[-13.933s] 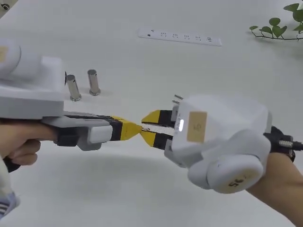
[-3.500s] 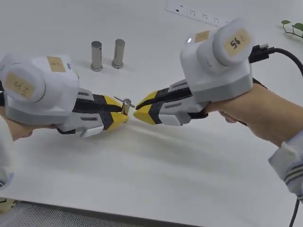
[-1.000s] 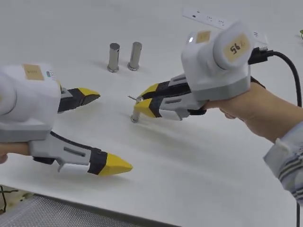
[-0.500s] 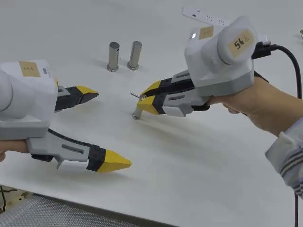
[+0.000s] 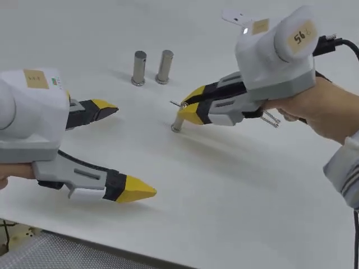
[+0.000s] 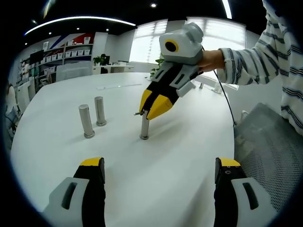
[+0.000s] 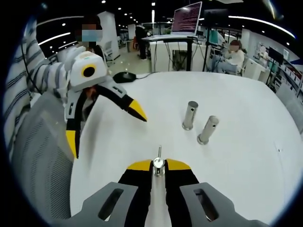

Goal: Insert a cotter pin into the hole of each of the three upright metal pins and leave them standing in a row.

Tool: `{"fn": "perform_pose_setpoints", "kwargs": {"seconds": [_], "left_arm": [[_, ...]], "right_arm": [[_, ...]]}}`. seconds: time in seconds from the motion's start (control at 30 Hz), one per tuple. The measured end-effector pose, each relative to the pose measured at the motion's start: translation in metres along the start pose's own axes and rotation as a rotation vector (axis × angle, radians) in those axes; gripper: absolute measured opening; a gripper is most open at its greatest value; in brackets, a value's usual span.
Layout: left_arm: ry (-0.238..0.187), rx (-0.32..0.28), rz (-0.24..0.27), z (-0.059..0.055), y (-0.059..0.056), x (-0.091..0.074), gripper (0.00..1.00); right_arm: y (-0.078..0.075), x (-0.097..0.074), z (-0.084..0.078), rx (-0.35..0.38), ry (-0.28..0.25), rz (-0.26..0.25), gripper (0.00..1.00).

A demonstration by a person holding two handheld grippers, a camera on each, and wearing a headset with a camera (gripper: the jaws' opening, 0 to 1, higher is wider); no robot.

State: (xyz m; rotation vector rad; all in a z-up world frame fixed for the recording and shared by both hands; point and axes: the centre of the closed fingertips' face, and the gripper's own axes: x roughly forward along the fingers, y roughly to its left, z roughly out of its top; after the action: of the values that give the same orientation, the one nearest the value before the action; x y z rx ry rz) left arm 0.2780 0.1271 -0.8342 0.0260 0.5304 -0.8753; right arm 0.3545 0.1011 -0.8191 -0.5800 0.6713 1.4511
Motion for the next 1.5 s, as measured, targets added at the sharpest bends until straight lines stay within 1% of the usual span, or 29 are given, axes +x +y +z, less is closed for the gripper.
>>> {"fn": "perform_pose_setpoints", "kwargs": {"seconds": [0.13, 0.17, 0.27, 0.3, 0.43, 0.53, 0.57, 0.7, 0.73, 0.77, 0.83, 1.03, 1.1, 1.17, 1.27, 1.3, 1.37, 1.43, 1.5], "left_arm": [[-0.018, 0.016, 0.005, 0.004, 0.001, -0.001, 0.93], [-0.022, 0.010, 0.007, 0.006, 0.002, 0.000, 0.92], [-0.029, 0.008, 0.009, 0.008, 0.002, 0.000, 0.93], [-0.030, 0.007, 0.010, 0.008, 0.003, 0.000, 0.93], [-0.031, 0.006, 0.014, 0.009, 0.004, 0.000, 0.95], [-0.024, 0.012, 0.018, 0.007, 0.004, 0.000, 0.95], [-0.023, 0.014, 0.019, 0.007, 0.004, 0.000, 0.94], [-0.023, 0.015, 0.030, 0.006, 0.006, -0.002, 0.93], [-0.024, 0.015, 0.030, 0.006, 0.006, -0.002, 0.93], [-0.023, 0.016, 0.030, 0.006, 0.006, -0.002, 0.93], [-0.016, 0.026, 0.023, 0.005, 0.004, -0.001, 0.95], [-0.012, 0.024, 0.022, 0.004, 0.003, -0.001, 0.94], [-0.014, 0.022, 0.020, 0.005, 0.003, -0.002, 0.94], [-0.018, 0.019, 0.023, 0.006, 0.004, -0.002, 0.94], [-0.018, 0.017, 0.023, 0.007, 0.005, -0.004, 0.93], [-0.016, 0.020, 0.022, 0.007, 0.005, -0.004, 0.93], [-0.013, 0.024, 0.024, 0.007, 0.006, -0.004, 0.93], [-0.014, 0.024, 0.023, 0.009, 0.007, -0.005, 0.93], [-0.015, 0.024, 0.024, 0.010, 0.009, -0.006, 0.93]], "right_arm": [[-0.004, 0.000, 0.000, -0.015, 0.003, 0.002, 0.10], [-0.005, 0.000, 0.000, -0.018, 0.005, 0.002, 0.10], [-0.005, 0.002, -0.003, -0.072, 0.018, 0.017, 0.10], [-0.005, 0.003, -0.001, -0.072, 0.009, 0.022, 0.10], [-0.004, 0.003, -0.001, -0.088, 0.018, 0.038, 0.10], [-0.005, 0.004, 0.000, -0.085, 0.017, 0.048, 0.10], [-0.005, 0.004, 0.000, -0.068, 0.013, 0.054, 0.10], [-0.002, 0.005, 0.000, -0.072, 0.010, 0.063, 0.10], [-0.002, 0.004, 0.000, -0.067, 0.011, 0.067, 0.11], [-0.001, 0.004, 0.000, -0.047, 0.009, 0.072, 0.11], [-0.001, 0.004, 0.000, -0.051, 0.007, 0.075, 0.11], [0.001, 0.004, 0.000, -0.048, 0.010, 0.083, 0.12], [0.002, 0.004, -0.001, -0.043, 0.011, 0.086, 0.13], [0.001, 0.003, 0.000, -0.050, 0.010, 0.078, 0.18], [0.003, 0.001, -0.001, -0.051, 0.010, 0.072, 0.19], [0.003, 0.000, -0.001, -0.047, 0.008, 0.063, 0.21], [0.000, -0.003, 0.001, -0.034, -0.008, 0.047, 0.25], [0.003, -0.008, 0.004, -0.010, -0.026, 0.039, 0.27], [0.004, -0.010, 0.004, -0.005, -0.031, 0.030, 0.29]]}}
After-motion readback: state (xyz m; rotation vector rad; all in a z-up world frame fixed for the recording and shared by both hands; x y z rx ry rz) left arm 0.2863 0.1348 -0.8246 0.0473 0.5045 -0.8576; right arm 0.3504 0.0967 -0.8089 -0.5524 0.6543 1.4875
